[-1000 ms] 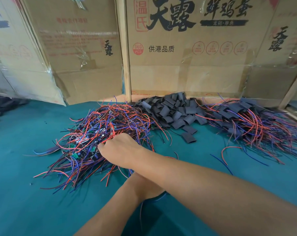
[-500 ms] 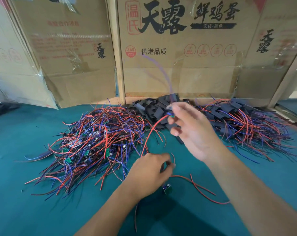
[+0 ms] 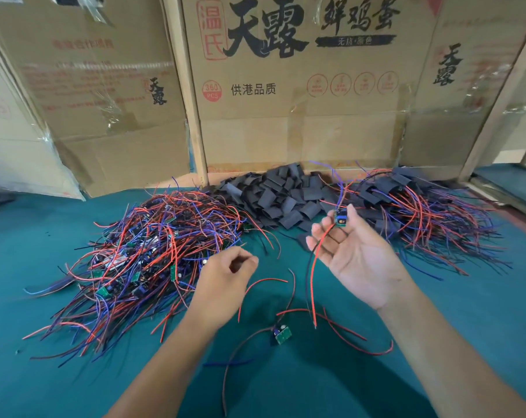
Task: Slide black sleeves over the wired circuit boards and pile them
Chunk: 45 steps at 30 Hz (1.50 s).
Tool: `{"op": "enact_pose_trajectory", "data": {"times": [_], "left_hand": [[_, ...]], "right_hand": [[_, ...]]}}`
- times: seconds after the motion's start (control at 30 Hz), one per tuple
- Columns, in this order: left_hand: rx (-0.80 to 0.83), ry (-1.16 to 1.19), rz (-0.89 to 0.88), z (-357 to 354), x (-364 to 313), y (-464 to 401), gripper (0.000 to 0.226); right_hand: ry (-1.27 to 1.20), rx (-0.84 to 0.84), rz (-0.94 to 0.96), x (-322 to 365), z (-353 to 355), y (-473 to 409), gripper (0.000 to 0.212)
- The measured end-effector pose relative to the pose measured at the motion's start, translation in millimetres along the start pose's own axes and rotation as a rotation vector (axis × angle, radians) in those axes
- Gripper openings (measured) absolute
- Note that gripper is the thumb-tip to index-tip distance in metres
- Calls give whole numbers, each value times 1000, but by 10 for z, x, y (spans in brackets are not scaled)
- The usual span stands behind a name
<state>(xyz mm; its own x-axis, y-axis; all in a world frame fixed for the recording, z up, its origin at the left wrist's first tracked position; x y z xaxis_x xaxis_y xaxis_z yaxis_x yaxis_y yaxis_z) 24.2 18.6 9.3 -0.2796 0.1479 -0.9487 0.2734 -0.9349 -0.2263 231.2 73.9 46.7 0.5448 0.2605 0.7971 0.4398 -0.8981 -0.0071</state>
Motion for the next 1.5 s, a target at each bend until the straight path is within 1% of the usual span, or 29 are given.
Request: {"op": "enact_pose_trajectory", "data": {"times": [0.07,0.13,0.2,0.23,0.27,0.37,0.43,0.5,0.57,0.7,0.83,0.93,1.0,1.13,1.27,1.33,1.5], "left_hand": [[44,226,30,-56,-61,44,22],[170,466,107,-135,-96,103,21],[325,550,143,-214,-107,178,32],[366,548,142,-237,-108,204,35],[373,540,137,-242,-110,214,36],[338,518,96,-208,-116,200,28],[357,501,60,-198,-115,193,20],[370,507,48,-203,-110,201,17],[350,531,41,-203,-119,206,18],[236,585,49,-135,-138,165,28],[222,627,31,-107,-166,161,22],[243,648,14,-116,-203,177,28],[234,667,2,-108,-215,176,30],[223,661,-20,-86,-218,170,24],[245,655,-22,-94,-213,165,24],[252,649,-21,-93,-208,163,22],[197,641,-39,-39,-202,138,17]], "right_hand": [[117,63,-129,-102,-86,40,27],[266,136,-250,-223,-156,94,27],[348,190,-312,-336,-218,141,28],[366,202,-328,-384,-245,159,28],[377,198,-339,-416,-261,169,28],[413,145,-344,-440,-257,166,28],[442,124,-343,-444,-249,164,28],[437,118,-360,-467,-261,170,27],[428,130,-377,-484,-281,177,28],[493,174,-377,-461,-246,183,36],[573,274,-329,-443,-229,210,21],[608,294,-293,-436,-242,217,15],[631,290,-270,-416,-248,225,14],[694,300,-232,-395,-256,253,13],[678,291,-246,-409,-242,245,14],[693,274,-243,-410,-226,238,9],[824,276,-188,-355,-205,253,9]]}}
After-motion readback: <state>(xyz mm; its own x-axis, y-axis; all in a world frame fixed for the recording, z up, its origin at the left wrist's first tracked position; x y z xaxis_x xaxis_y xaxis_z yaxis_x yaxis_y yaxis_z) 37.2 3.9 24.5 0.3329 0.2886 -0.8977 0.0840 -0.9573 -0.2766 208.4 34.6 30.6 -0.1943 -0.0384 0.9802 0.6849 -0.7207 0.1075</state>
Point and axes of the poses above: each hand's wrist, its own y-axis away from the middle knuckle, its own z-axis out of the back of the hand, x = y × z, the point moved 3 cm from there along -y, towards the middle knuckle, and after that the axes turned 12 degrees about y, right-handed, at the moved point
